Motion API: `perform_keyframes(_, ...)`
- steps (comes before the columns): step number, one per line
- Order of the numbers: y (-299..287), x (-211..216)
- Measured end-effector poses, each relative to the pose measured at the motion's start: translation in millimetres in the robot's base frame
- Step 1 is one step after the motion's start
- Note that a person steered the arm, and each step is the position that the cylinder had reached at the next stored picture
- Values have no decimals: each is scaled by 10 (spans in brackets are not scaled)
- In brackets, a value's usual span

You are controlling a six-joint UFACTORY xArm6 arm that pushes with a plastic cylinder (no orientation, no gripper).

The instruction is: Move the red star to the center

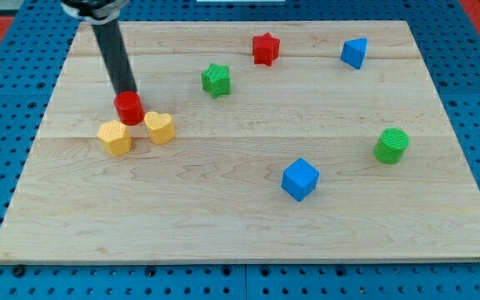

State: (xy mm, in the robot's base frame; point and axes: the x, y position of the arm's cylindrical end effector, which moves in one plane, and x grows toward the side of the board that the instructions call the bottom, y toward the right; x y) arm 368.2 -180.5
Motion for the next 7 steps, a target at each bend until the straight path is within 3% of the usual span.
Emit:
perform_keyframes(2, -30, 408)
perform_keyframes(3, -29, 307)
perform_keyframes(5, -109, -626)
perform_keyframes(6, 387, -1109)
perform_keyframes(7, 1238, -1274)
